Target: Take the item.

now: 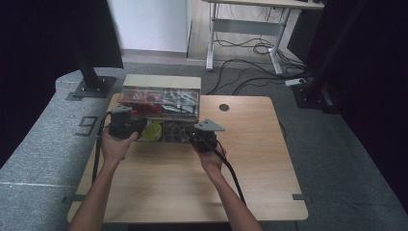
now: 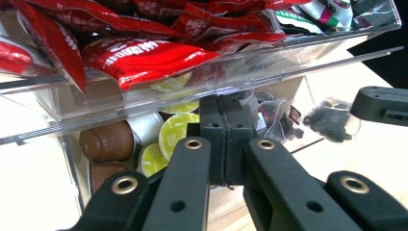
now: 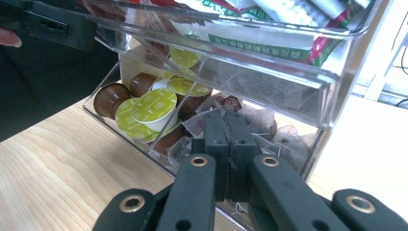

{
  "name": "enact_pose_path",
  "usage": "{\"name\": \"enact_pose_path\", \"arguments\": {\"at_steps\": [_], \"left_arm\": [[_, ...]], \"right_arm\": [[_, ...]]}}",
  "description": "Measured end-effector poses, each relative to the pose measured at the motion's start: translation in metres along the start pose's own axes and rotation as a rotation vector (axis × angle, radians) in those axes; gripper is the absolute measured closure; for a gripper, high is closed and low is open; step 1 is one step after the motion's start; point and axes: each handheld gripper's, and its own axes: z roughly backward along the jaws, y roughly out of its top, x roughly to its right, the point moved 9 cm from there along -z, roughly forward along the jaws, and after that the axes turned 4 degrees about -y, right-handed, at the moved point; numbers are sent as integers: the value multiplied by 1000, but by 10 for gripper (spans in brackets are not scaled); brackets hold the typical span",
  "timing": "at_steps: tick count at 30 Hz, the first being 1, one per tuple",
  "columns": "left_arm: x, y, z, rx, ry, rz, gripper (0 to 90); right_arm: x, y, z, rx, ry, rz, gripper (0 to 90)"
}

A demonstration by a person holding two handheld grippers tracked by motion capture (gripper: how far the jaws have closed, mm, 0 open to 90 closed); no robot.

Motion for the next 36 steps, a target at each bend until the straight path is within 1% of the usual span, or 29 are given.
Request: {"name": "enact_pose_path", "arguments": {"at_steps": [7, 17, 28, 36], "left_arm": [[0, 0, 0, 0, 0, 0, 896], [0, 0, 0, -1, 3, 0, 896], [0, 0, 0, -3, 2, 0, 896], [0, 0, 0, -3, 2, 1, 896]], "right_arm": [[3, 3, 7, 10, 0, 1, 888], [6, 3, 16, 18, 4, -7, 888], [11, 1, 21, 20, -5, -11, 888], [16, 4, 28, 31, -14, -4, 888]]}}
